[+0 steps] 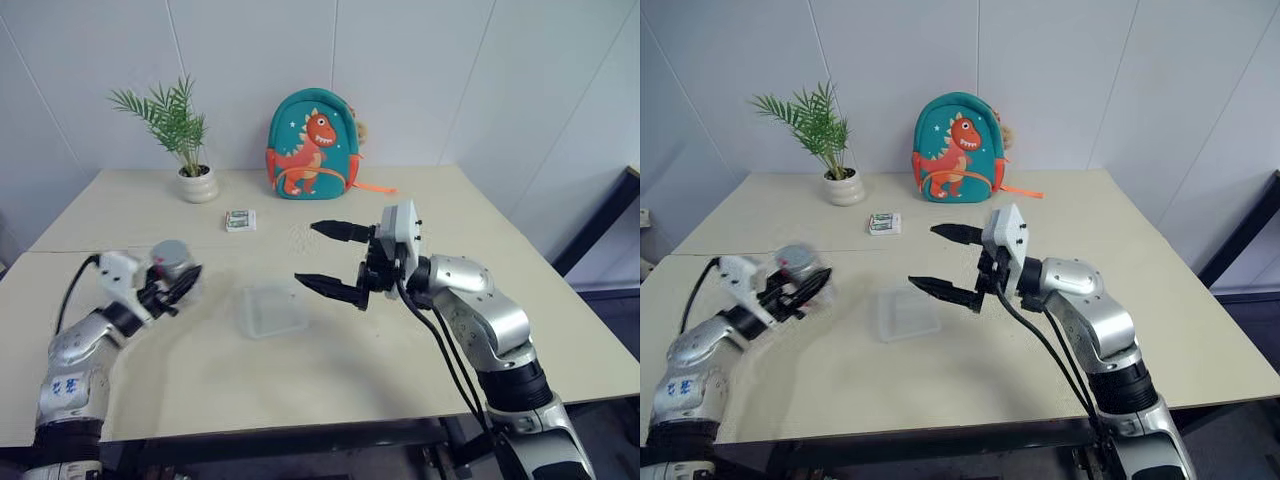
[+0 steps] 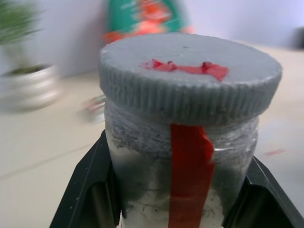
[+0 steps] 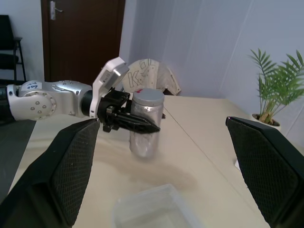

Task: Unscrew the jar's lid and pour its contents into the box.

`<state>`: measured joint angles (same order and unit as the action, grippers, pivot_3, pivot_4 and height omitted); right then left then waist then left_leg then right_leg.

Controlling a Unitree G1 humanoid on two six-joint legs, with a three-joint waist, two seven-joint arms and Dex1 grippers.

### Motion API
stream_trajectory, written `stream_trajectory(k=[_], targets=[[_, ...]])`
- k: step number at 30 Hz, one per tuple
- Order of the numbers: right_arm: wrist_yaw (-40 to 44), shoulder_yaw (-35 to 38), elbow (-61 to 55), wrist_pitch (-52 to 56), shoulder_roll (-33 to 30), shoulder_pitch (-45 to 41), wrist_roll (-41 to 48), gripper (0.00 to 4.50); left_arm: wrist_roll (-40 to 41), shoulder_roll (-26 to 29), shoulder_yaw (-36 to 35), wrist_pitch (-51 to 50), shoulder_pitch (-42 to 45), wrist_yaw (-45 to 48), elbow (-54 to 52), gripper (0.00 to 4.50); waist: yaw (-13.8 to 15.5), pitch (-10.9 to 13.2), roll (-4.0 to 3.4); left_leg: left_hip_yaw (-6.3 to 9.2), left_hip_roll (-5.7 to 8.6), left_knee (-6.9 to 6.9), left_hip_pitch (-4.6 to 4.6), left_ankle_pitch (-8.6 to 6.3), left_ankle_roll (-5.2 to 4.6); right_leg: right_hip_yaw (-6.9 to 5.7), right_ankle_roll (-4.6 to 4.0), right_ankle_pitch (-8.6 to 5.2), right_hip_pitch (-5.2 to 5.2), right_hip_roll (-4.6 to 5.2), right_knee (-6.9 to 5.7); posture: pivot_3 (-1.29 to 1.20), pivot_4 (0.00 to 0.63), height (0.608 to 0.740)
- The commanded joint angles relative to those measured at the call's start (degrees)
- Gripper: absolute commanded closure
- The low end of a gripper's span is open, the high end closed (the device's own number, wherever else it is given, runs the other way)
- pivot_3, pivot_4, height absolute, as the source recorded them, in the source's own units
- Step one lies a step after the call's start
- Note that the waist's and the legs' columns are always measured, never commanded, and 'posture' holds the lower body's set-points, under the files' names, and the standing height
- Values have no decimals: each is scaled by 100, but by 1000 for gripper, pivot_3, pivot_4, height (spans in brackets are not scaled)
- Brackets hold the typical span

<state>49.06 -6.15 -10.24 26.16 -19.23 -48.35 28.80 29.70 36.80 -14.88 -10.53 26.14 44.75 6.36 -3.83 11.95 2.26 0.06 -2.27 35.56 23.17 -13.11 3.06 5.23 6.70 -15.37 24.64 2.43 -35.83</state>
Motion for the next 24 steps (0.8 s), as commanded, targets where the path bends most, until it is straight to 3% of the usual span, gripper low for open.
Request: stream_trajectory(k=[1,12,24], targets=[[-429,-57,-476,577,115,-323,129,0,335,167,298,-618,287,551,-459,2477,-32,0,0,0,0,-3,-2,0,0,0,-3,-2,0,0,1,0,150,740],[-1801,-459,-852,2169,810,-583,4,0,123,-276,929,-1030,1050,813,-309,2477,-77,0,0,0,-4,-12,8,0,0,1,-6,-4,16,-8,0,0,150,740],[-2242,-595,-524,2309,1001,-537,-383,0,3,-611,1083,-994,1177,932,-164,2477,-83,0,0,1,-5,-12,11,0,0,2,-5,-4,19,-10,2,0,150,740]])
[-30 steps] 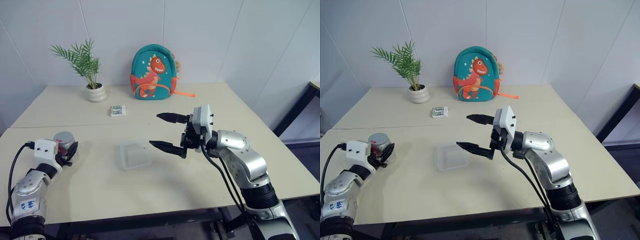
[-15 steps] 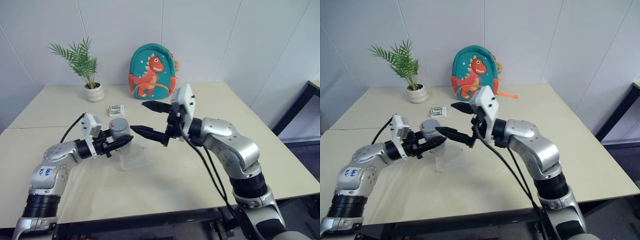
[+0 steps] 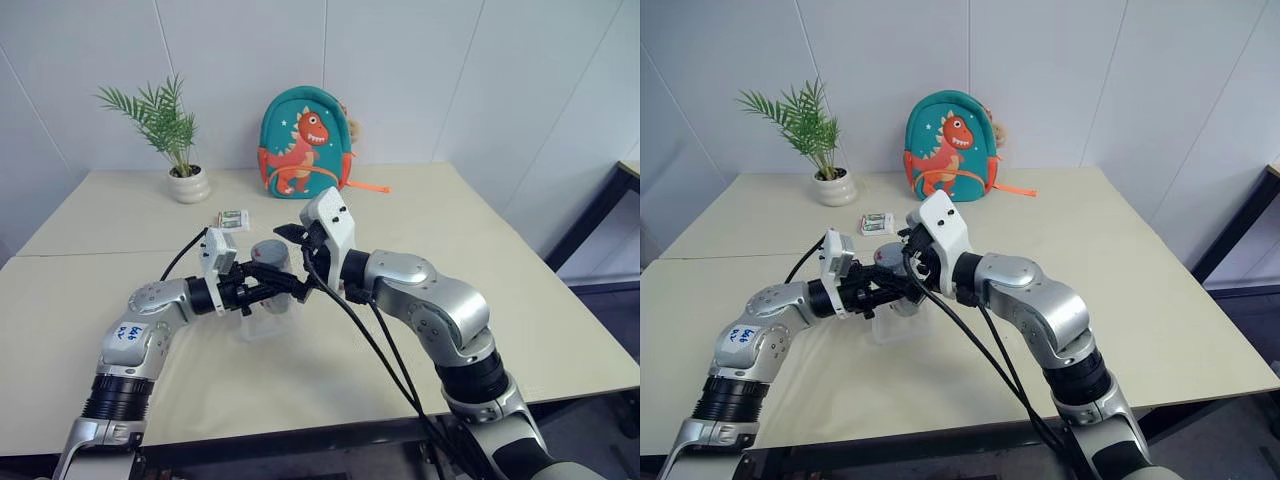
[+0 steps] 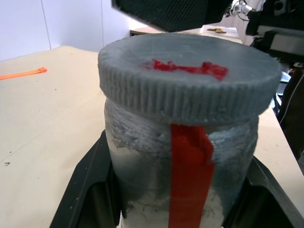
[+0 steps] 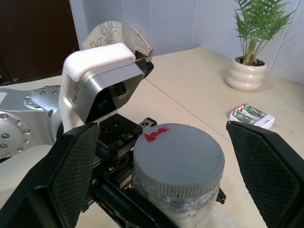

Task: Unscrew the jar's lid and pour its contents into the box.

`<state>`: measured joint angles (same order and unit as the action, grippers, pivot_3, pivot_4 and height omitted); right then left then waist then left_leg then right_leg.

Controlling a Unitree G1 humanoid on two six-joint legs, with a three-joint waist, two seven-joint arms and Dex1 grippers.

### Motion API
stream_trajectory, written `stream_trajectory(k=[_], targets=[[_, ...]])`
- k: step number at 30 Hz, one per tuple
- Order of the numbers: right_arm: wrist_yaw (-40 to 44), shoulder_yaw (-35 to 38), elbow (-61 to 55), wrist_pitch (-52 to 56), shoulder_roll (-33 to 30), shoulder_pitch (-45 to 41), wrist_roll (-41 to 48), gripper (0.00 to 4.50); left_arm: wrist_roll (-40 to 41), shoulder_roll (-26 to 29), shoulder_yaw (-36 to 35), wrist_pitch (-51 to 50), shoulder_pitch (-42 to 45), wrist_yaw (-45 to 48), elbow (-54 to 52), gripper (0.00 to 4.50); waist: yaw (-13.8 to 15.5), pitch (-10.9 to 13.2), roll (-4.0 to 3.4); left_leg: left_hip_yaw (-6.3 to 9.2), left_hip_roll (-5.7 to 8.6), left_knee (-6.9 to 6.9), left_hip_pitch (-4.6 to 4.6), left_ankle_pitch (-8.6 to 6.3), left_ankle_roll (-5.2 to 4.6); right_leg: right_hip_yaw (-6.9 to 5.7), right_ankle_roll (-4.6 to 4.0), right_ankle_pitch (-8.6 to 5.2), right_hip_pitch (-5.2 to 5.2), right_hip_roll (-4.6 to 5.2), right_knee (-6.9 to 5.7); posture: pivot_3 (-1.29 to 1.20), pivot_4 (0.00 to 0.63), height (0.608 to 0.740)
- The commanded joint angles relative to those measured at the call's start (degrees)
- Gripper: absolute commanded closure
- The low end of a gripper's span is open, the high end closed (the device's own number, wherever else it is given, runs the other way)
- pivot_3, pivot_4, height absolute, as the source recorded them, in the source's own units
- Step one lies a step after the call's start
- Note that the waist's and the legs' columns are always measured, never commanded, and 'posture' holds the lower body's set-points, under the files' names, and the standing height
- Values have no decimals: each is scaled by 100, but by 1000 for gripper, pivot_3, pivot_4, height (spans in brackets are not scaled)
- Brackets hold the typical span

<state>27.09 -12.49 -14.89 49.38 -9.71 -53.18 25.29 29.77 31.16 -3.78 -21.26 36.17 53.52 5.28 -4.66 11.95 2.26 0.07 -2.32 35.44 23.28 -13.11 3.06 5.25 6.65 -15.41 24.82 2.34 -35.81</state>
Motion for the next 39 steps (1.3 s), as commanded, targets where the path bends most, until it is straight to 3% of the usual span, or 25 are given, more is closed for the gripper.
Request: stream_trajectory(k=[1,11,17,25,30,39], targets=[[-40,38,-48,-11,40,-46,-47,0,-15,-67,-20,84,186,60,-48,2477,1,0,0,0,0,-1,0,0,0,0,0,0,0,0,0,0,150,740],[-34,97,63,-43,55,9,-143,0,-88,-153,9,87,244,187,28,2477,-7,0,0,0,0,-6,0,0,0,0,0,0,1,-1,2,0,150,740],[1,126,44,-79,86,31,-109,1871,-118,-183,15,108,237,223,53,2477,-6,0,0,0,0,-8,0,0,0,0,0,0,1,-1,5,0,150,740],[410,186,-137,-30,97,96,270,1939,-126,-192,42,92,129,292,6,2477,-5,0,0,0,0,-10,0,0,0,0,0,0,1,-1,7,0,150,740],[2366,-121,-206,-695,-551,184,653,1939,109,-178,174,-14,43,857,-131,2477,9,0,0,0,1,-17,2,-2,-3,-1,4,-1,-3,-2,22,0,150,740],[4207,-28,1612,-1732,-1092,-465,275,1939,310,-143,337,-106,15,1673,-333,2477,-21,1,-1,-1,-4,-16,-7,-3,-5,4,6,-5,-3,-13,9,0,150,740]])
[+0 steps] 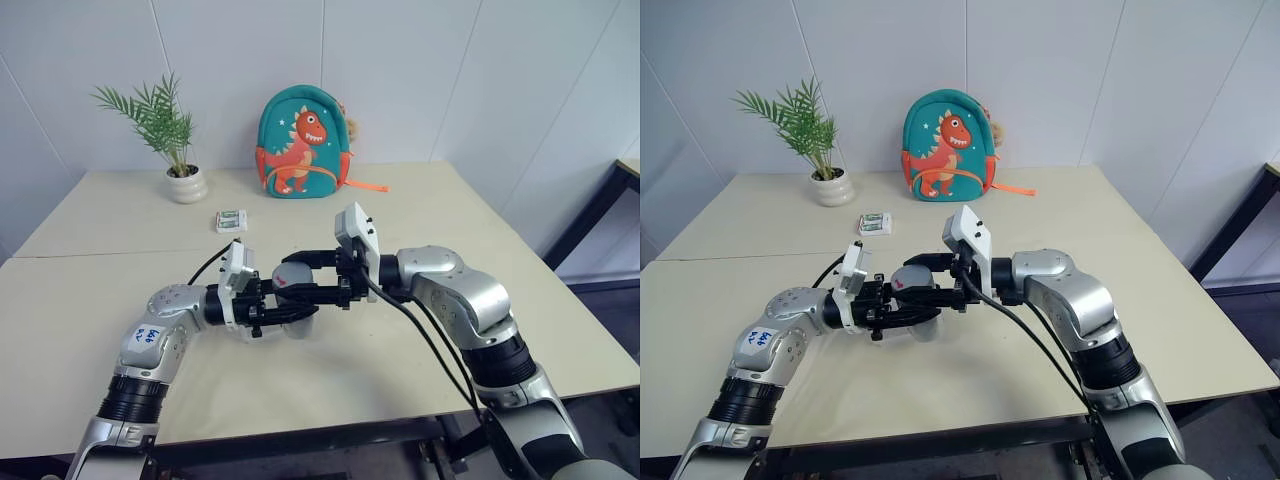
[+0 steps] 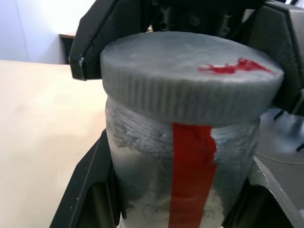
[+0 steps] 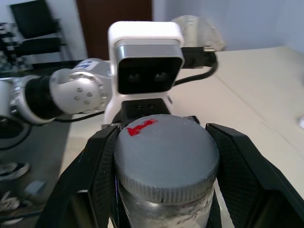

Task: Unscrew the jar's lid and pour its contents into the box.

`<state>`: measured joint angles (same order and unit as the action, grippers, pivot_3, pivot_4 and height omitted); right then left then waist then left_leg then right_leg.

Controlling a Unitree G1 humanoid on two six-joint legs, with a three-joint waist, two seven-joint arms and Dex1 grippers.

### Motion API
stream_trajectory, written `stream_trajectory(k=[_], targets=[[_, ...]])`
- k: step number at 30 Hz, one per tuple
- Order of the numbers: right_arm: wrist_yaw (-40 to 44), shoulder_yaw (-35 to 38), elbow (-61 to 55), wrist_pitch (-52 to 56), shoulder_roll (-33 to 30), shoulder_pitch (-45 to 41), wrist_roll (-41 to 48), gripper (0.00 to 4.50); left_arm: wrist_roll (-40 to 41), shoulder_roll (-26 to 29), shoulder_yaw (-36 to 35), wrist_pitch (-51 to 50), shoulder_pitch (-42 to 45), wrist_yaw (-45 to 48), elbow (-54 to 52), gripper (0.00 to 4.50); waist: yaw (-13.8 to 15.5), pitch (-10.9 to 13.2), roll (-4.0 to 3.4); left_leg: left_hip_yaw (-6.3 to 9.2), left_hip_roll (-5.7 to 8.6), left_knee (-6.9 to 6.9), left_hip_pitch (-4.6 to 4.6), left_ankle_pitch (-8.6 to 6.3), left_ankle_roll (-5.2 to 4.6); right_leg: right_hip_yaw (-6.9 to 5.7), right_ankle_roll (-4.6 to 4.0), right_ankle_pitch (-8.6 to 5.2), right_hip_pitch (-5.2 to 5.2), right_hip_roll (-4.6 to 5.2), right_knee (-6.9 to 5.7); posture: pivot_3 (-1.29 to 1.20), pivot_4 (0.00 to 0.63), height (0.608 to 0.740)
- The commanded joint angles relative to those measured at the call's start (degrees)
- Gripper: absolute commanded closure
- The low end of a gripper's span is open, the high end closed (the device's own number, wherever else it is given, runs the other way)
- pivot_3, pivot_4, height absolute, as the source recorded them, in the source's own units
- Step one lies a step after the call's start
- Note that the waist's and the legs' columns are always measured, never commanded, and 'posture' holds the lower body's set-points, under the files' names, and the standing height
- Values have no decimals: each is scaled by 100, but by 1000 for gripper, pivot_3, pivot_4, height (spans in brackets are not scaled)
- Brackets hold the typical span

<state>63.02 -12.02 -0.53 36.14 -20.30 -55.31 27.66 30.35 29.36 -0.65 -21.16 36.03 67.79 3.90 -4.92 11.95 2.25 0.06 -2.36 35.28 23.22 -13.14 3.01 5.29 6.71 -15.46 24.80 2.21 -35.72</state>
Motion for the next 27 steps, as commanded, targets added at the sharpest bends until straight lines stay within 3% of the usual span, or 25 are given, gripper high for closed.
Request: stream_trajectory(k=[1,6,14,15,19,27], targets=[[758,-56,352,-502,-72,-312,9,1939,286,63,17,-130,16,355,-228,2477,8,0,0,1,0,0,0,0,0,0,0,0,-1,0,0,0,150,740],[1190,-7,851,-794,-190,-448,-90,1939,254,96,-56,-85,45,515,-201,2477,25,0,0,1,0,0,5,-1,2,2,2,-1,-1,0,7,0,150,740],[1089,105,699,-607,-305,-311,-32,1939,278,66,-171,-3,8,398,-225,2477,25,0,0,2,0,1,5,-2,3,2,2,-1,2,1,-1,0,150,740],[1067,110,668,-579,-320,-289,-25,1217,283,67,-173,-10,0,394,-238,2477,28,0,0,2,0,2,5,-2,4,2,2,-1,1,1,-1,0,150,740],[935,181,503,-496,-370,-166,32,36,321,82,-194,-34,-40,386,-295,2477,38,0,0,3,0,3,5,-2,4,2,2,-2,1,1,1,0,150,740],[368,521,366,-709,-427,20,-98,36,196,116,-303,120,-104,237,-228,2477,29,0,0,2,0,4,4,-2,4,3,2,-2,2,1,-2,0,150,740]])
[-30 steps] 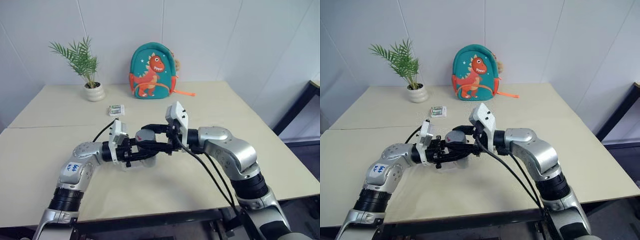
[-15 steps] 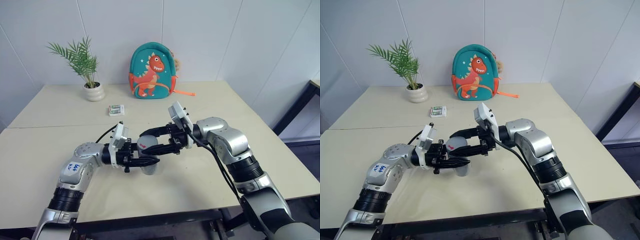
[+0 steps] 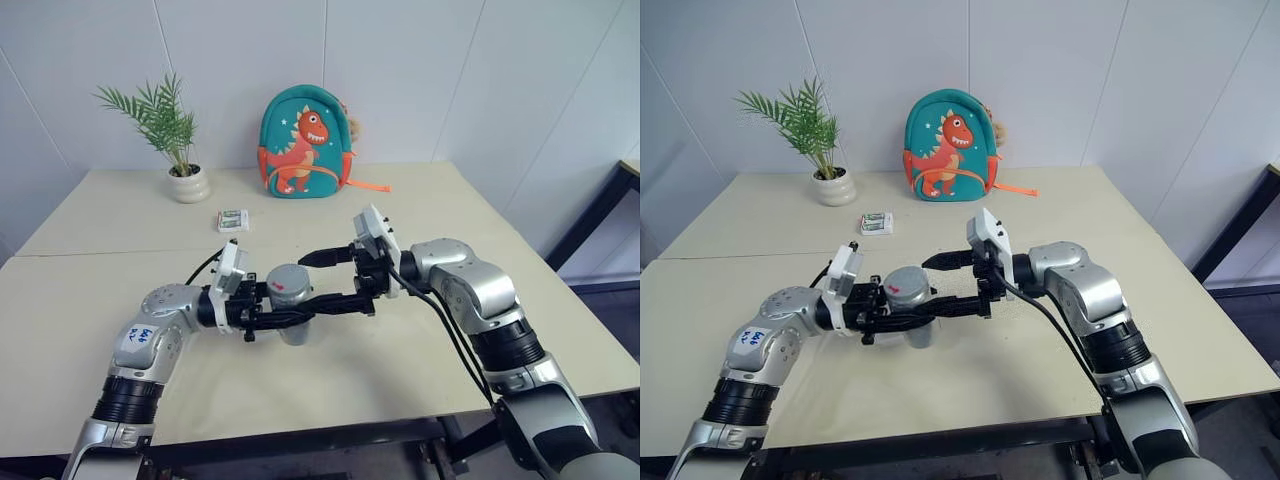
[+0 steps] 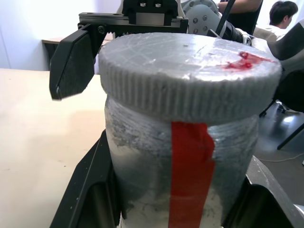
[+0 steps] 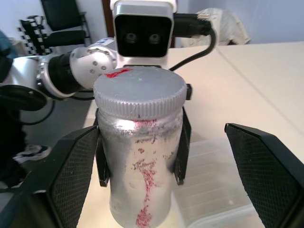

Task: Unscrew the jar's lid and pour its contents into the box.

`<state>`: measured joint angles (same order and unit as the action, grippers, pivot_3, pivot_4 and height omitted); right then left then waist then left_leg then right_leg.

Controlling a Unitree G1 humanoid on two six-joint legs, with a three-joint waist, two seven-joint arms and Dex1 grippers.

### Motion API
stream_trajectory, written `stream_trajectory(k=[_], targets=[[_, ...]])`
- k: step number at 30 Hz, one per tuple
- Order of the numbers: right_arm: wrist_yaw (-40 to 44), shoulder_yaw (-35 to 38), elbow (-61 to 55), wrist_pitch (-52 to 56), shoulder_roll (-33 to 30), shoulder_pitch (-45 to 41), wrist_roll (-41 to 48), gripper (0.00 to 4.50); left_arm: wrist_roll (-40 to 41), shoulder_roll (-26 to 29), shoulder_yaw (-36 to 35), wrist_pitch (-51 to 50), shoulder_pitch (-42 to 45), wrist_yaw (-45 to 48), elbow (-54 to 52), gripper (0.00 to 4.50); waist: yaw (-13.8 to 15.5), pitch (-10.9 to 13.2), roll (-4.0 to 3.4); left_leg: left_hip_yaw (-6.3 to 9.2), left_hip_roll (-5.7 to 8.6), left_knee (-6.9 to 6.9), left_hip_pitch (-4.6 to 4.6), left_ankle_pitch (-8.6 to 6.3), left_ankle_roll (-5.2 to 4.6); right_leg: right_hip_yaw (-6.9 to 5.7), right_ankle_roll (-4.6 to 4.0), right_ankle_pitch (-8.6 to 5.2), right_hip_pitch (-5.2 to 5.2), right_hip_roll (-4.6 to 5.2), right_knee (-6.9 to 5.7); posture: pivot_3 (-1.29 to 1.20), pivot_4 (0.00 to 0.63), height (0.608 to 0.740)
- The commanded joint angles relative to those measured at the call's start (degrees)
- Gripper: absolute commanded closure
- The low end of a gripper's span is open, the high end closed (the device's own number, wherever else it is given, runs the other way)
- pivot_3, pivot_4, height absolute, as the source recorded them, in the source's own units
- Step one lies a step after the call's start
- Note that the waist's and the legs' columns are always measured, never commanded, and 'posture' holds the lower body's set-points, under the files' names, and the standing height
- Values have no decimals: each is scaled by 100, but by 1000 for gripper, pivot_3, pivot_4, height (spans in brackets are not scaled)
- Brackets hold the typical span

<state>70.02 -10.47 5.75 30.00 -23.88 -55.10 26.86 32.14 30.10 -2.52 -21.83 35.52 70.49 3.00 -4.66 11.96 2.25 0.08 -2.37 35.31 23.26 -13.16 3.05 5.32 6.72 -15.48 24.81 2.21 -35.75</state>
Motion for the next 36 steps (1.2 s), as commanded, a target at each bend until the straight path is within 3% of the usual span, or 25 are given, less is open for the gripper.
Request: stream_trajectory(k=[1,10,19,36], targets=[[-456,405,-369,-2,-58,25,22,36,-23,37,-135,235,-60,-80,-99,2477,6,0,0,0,0,0,0,0,0,0,0,0,0,0,-1,0,150,740],[-1093,357,-1567,822,233,221,543,36,-409,-40,-54,655,88,-337,307,2477,4,0,0,1,0,0,0,0,0,0,0,0,1,0,-4,0,150,740],[-1959,-48,-1416,1192,662,-172,120,36,-409,10,-79,680,63,-391,287,2477,7,0,0,0,0,7,0,0,0,2,-2,-1,2,0,-10,0,150,740],[-1992,-132,-767,848,671,-205,-285,36,-299,2,-77,557,12,-487,80,2477,5,0,0,0,0,7,0,0,0,1,-1,-1,2,0,-10,0,150,740]])
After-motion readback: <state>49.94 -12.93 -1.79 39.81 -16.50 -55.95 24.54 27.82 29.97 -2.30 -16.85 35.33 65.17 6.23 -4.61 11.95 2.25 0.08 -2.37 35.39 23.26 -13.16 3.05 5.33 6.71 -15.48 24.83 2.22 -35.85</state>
